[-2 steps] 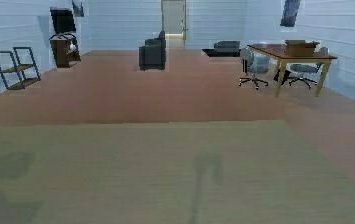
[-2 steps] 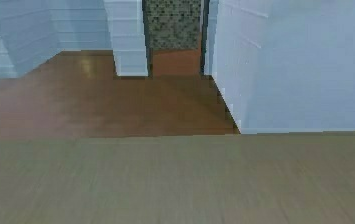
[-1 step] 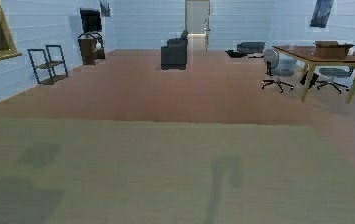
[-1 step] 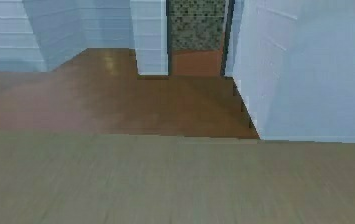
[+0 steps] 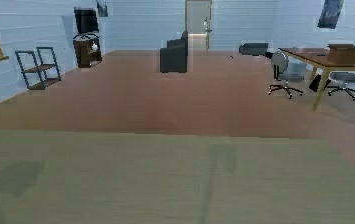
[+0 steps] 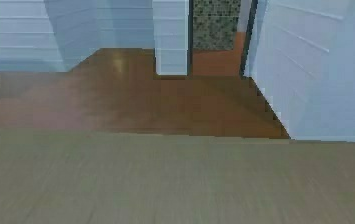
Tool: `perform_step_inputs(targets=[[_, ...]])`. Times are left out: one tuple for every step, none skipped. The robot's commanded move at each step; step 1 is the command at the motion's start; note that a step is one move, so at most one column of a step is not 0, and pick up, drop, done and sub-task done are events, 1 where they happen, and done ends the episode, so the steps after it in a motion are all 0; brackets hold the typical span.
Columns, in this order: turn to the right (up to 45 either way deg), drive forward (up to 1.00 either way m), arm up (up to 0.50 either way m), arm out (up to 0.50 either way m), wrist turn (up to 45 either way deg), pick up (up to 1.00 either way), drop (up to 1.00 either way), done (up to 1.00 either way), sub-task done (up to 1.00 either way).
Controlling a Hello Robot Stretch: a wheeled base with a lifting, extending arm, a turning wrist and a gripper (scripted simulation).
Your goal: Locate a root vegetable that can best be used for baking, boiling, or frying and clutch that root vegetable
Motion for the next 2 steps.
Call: perform_step_inputs(targets=[[-39.0,0.00,0.00,0.00,0.0,0.00,0.00,0.00,0.00],[0.0,1.00,0.00,0.00,0.0,0.00,0.00,0.00,0.00]])
